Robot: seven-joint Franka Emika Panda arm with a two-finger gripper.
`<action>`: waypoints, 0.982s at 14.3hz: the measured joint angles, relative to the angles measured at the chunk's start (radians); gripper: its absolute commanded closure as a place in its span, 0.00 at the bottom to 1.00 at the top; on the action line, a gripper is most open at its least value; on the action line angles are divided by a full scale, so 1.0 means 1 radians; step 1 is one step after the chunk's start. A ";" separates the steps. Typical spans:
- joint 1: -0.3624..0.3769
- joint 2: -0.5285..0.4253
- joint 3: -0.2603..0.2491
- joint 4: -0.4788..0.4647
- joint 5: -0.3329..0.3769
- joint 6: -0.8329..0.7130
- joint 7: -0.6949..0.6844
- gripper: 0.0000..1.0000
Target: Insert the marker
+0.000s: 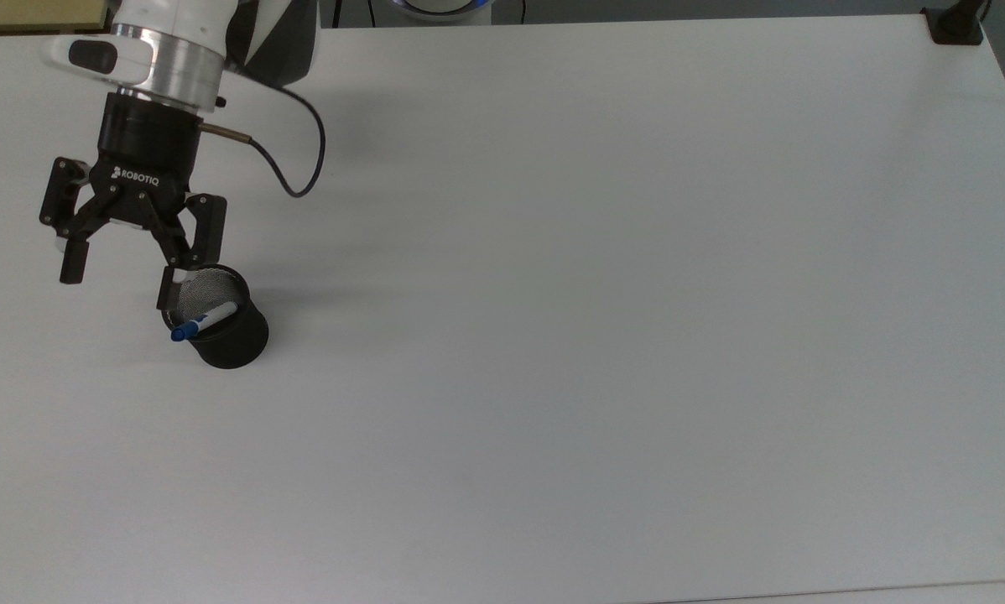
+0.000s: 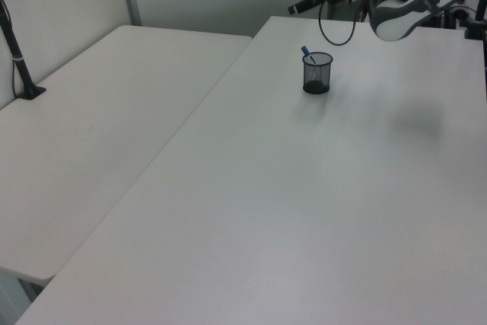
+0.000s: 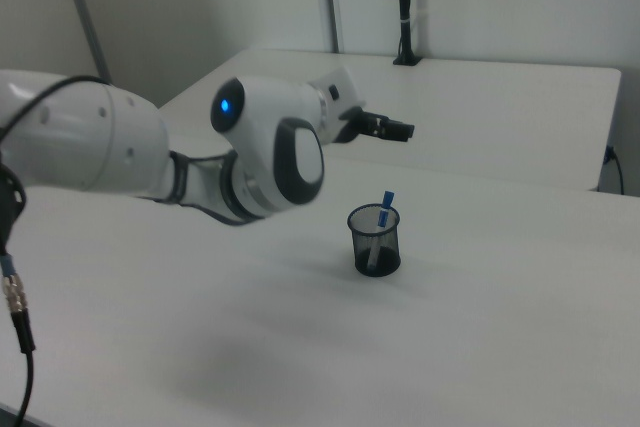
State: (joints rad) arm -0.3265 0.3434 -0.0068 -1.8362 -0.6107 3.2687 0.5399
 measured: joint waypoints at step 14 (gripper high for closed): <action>0.166 -0.305 0.140 0.123 0.446 -1.182 0.149 0.00</action>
State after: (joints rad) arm -0.1604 0.0387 0.1328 -1.7132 -0.1648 2.0864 0.6891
